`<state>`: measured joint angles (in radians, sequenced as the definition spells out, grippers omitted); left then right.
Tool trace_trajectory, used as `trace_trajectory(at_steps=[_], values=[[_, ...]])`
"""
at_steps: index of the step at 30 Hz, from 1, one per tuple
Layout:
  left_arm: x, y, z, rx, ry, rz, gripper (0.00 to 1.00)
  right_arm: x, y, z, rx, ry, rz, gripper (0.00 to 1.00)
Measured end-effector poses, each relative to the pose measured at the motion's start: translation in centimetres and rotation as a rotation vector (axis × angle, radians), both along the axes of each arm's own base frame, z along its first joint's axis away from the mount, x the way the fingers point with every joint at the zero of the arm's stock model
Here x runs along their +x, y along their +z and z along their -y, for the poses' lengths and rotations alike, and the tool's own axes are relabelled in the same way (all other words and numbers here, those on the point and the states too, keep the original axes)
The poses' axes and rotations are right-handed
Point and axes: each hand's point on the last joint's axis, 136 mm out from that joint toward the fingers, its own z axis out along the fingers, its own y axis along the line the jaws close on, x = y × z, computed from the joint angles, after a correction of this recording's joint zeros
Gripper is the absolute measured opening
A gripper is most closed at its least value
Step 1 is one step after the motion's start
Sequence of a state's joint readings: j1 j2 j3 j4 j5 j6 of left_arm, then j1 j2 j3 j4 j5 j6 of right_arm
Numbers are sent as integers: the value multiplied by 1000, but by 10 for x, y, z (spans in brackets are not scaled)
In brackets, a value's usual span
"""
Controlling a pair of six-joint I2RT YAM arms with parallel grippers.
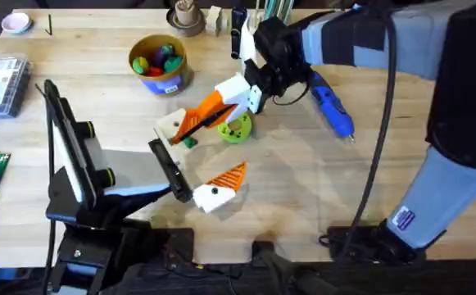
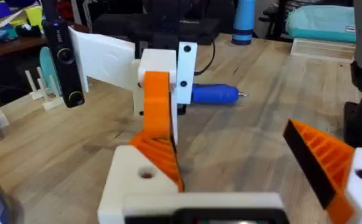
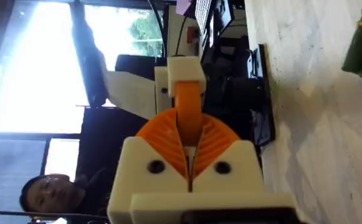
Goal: Pick up the gripper from the table and insert it into the empty holder that is missing its gripper. Then pick up a screw, insert it into the mounting hole, and use the screwdriver to tighten it. Finally, clean up the table by picking up the vegetable and placing it into the bucket.
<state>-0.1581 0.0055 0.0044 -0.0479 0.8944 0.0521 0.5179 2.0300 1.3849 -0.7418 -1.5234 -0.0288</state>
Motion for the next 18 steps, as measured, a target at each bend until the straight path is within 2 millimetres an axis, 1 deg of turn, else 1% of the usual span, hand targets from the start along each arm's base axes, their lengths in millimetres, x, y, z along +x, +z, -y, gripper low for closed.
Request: trace_trajectory(at_steps=[7,18], values=[[0,0,0,0,3,-2,993,2,-1,-1,-10,-1,-2,7],[10,-2,-7,2,69,-8,993,13,-3,-15,-17,1,49,7]])
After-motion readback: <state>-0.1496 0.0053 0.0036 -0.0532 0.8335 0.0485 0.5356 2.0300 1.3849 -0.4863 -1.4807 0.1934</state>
